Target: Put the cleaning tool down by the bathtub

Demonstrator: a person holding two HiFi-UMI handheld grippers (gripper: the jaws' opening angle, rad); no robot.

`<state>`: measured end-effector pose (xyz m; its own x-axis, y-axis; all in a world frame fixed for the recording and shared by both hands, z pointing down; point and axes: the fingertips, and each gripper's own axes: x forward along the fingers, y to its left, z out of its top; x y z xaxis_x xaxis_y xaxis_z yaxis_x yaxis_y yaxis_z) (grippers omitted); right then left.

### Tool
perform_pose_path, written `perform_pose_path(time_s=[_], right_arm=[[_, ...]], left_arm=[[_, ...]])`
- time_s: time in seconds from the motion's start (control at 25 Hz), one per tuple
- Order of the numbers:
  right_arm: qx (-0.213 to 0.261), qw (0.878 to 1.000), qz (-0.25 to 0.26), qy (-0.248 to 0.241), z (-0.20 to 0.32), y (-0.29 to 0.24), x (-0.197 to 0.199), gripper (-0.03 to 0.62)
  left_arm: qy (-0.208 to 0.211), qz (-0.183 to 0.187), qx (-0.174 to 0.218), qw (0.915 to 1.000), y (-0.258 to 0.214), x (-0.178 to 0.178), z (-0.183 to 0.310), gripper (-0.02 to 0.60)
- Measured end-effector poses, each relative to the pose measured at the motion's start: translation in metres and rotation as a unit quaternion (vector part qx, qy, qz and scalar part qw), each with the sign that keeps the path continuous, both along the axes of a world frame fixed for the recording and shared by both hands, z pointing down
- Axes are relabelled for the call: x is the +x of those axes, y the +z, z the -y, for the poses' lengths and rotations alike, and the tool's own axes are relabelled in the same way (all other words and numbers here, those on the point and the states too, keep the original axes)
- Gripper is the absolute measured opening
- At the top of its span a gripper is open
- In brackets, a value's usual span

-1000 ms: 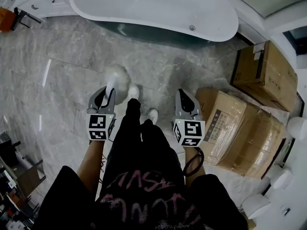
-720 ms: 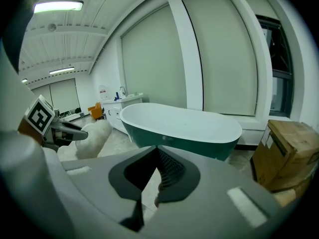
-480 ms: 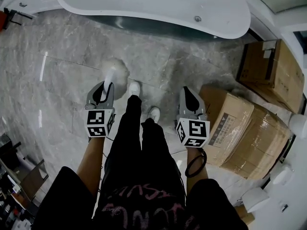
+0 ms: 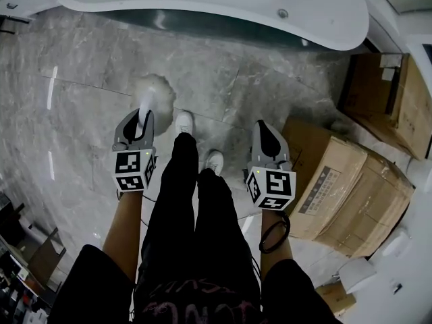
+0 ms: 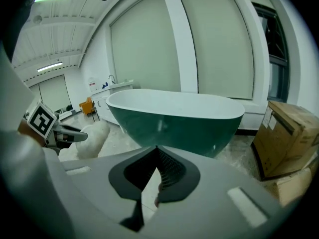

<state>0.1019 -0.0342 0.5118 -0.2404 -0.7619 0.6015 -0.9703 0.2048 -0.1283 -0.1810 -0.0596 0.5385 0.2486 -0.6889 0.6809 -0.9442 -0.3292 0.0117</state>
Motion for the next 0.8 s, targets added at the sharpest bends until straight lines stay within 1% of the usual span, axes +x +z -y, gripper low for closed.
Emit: perform_pose_path(time_s=[0.24,0.6,0.8], right_arm=[[-0.007,1.0,0.003,0.001,0.014,0.056,-0.002,0.023],[-0.012,1.0,0.006,-0.002,0.037,0.158,-0.007,0.023],[-0.016,1.0,0.008,-0.001,0.048,0.209,-0.006,0.023]], left_arm=[[-0.009,0.003,-0.015,0.9998,0.059,-0.006,0.004,0.087],[-0.008,0.014,-0.021,0.9997,0.159,-0.013,0.026,0.087],[0.001,0.018,-0.024,0.9995,0.208,-0.011,0.038,0.087]])
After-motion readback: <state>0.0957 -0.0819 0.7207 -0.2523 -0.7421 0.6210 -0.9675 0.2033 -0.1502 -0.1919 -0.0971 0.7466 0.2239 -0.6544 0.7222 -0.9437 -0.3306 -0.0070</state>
